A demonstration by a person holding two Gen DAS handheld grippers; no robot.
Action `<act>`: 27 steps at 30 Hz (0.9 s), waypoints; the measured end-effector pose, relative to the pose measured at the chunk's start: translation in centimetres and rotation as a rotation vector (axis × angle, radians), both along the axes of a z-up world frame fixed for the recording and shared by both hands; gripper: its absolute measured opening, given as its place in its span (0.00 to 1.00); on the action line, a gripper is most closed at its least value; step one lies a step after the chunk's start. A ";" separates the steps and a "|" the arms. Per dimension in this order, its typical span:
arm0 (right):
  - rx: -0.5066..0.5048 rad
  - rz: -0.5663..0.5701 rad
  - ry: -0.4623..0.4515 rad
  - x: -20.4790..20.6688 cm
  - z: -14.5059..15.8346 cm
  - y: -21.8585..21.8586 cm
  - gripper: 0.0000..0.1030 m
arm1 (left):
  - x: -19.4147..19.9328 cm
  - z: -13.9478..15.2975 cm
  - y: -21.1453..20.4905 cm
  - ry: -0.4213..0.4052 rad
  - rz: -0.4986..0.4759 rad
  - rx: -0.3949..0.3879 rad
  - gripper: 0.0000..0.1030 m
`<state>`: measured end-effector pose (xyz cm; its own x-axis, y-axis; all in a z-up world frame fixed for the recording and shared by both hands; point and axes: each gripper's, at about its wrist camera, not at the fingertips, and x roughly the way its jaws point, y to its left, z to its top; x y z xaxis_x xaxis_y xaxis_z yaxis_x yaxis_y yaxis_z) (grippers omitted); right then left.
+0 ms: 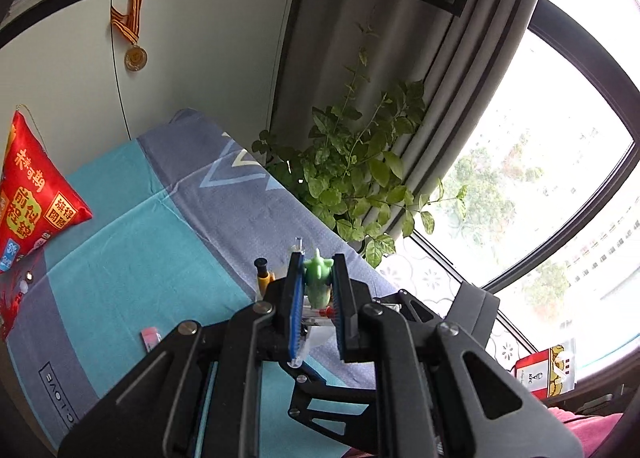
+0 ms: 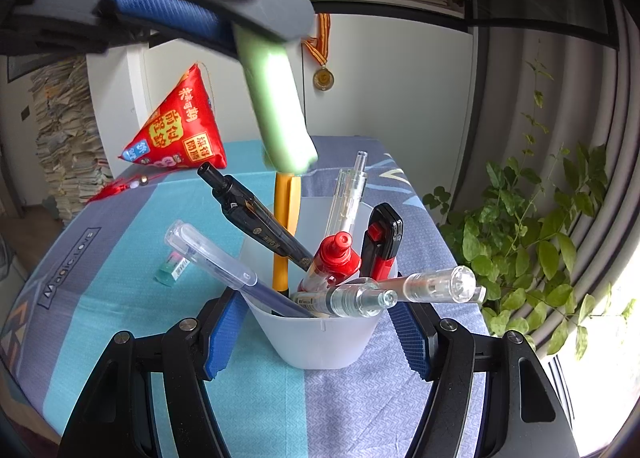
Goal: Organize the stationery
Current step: 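Carry the green highlighter with the left tool and drop it into the cup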
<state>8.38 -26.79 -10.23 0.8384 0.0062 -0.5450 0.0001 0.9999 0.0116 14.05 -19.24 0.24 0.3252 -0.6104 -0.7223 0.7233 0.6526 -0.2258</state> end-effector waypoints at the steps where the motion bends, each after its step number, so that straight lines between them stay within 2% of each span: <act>1: 0.000 0.000 0.000 -0.1 0.0 0.0 0.68 | 0.1 -0.3 -0.1 0.009 -0.001 0.009 0.11; 10: -0.001 0.000 -0.001 -0.1 0.0 0.0 0.68 | 0.7 -1.3 -0.6 0.060 -0.011 0.037 0.13; 14: -0.002 0.000 0.001 0.0 -0.1 0.0 0.68 | 0.7 -0.6 0.2 0.046 0.012 0.017 0.29; 15: -0.002 0.000 0.000 -0.1 -0.1 0.0 0.68 | 0.7 -0.3 0.5 0.038 0.023 0.010 0.30; 21: -0.001 0.000 0.001 0.0 -0.1 0.0 0.68 | 2.3 0.6 4.0 -0.007 0.144 -0.003 0.33; 24: 0.000 0.000 0.001 -0.1 -0.1 0.0 0.68 | 3.9 -0.7 6.1 -0.012 0.252 0.043 0.33; 27: -0.002 0.000 0.001 0.0 -0.1 0.0 0.68 | 5.5 -3.2 7.7 0.041 0.327 0.096 0.33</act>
<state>8.33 -26.77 -10.34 0.8377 0.0048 -0.5461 0.0003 1.0000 0.0092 19.52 -11.57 -2.96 0.4624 -0.4069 -0.7878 0.4637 0.8683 -0.1762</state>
